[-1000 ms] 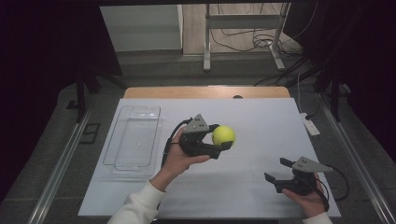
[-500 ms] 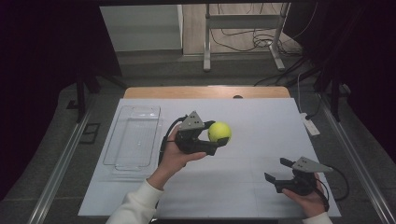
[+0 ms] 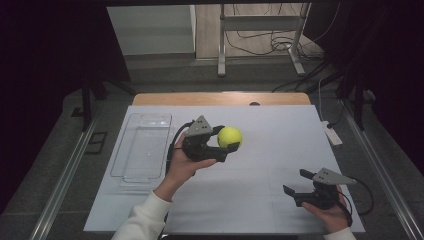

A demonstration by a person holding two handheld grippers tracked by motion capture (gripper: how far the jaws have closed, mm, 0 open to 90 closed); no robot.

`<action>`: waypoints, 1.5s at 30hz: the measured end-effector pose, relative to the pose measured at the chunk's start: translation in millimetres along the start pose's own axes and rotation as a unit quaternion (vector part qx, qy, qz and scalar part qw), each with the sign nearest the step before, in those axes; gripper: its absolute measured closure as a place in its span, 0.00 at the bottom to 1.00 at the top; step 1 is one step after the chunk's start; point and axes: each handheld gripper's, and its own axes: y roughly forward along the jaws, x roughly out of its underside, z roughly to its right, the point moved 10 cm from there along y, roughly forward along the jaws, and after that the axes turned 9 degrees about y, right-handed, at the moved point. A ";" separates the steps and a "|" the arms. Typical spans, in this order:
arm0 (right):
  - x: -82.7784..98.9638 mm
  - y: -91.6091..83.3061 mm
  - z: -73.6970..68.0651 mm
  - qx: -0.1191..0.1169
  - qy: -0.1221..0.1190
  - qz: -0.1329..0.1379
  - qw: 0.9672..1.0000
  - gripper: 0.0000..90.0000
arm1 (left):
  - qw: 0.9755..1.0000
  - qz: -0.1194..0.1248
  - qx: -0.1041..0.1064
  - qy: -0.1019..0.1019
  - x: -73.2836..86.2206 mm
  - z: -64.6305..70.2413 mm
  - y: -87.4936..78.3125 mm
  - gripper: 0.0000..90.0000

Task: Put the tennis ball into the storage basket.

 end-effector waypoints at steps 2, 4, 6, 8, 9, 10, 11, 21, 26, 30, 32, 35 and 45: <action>0.0 0.0 0.0 0.000 0.000 0.000 1.000 0.14 | 1.000 0.002 -0.003 -0.002 -0.6 -0.9 -0.6 0.30; 0.0 -0.1 -0.3 0.000 0.000 0.000 1.000 0.14 | 1.000 0.002 -0.004 -0.003 -0.9 -2.0 -1.6 0.30; 0.0 -0.2 -0.3 0.000 0.000 0.000 1.000 0.14 | 1.000 0.003 -0.006 -0.003 -1.1 -3.4 -2.6 0.30; 0.0 -0.1 -0.2 0.000 0.000 0.000 1.000 0.14 | 1.000 0.003 -0.008 -0.006 -0.8 -5.6 -3.8 0.30; -0.1 0.0 -0.2 0.000 0.000 0.000 1.000 0.14 | 1.000 0.003 -0.010 -0.007 -0.7 -6.6 -4.2 0.30; -0.1 0.0 -0.2 0.000 0.000 0.000 1.000 0.14 | 1.000 0.002 -0.011 -0.008 -0.5 -7.4 -4.4 0.30; -0.1 0.1 -0.2 0.000 0.000 0.000 1.000 0.14 | 1.000 0.001 -0.012 -0.009 -0.1 -8.7 -4.8 0.30; -0.1 -0.1 -0.7 -0.001 0.001 0.000 1.000 0.14 | 1.000 0.002 -0.024 -0.018 1.1 -18.2 -9.5 0.30; -0.1 0.0 -0.6 -0.001 0.001 0.000 1.000 0.14 | 0.999 0.003 -0.030 -0.018 1.1 -22.1 -12.6 0.30; -0.1 0.0 -0.7 -0.001 0.001 0.000 1.000 0.14 | 0.999 0.005 -0.034 -0.019 0.3 -24.5 -15.5 0.30; -0.1 -0.1 -0.6 -0.001 0.001 0.000 1.000 0.14 | 0.999 0.005 -0.037 -0.020 0.2 -26.2 -16.8 0.30; -0.2 -0.1 -0.6 -0.001 0.001 0.000 1.000 0.14 | 0.999 0.006 -0.040 -0.022 0.4 -28.6 -18.2 0.30; -0.1 0.0 -0.2 0.000 0.001 0.000 1.000 0.14 | 0.998 0.009 -0.053 -0.027 0.9 -38.0 -24.4 0.30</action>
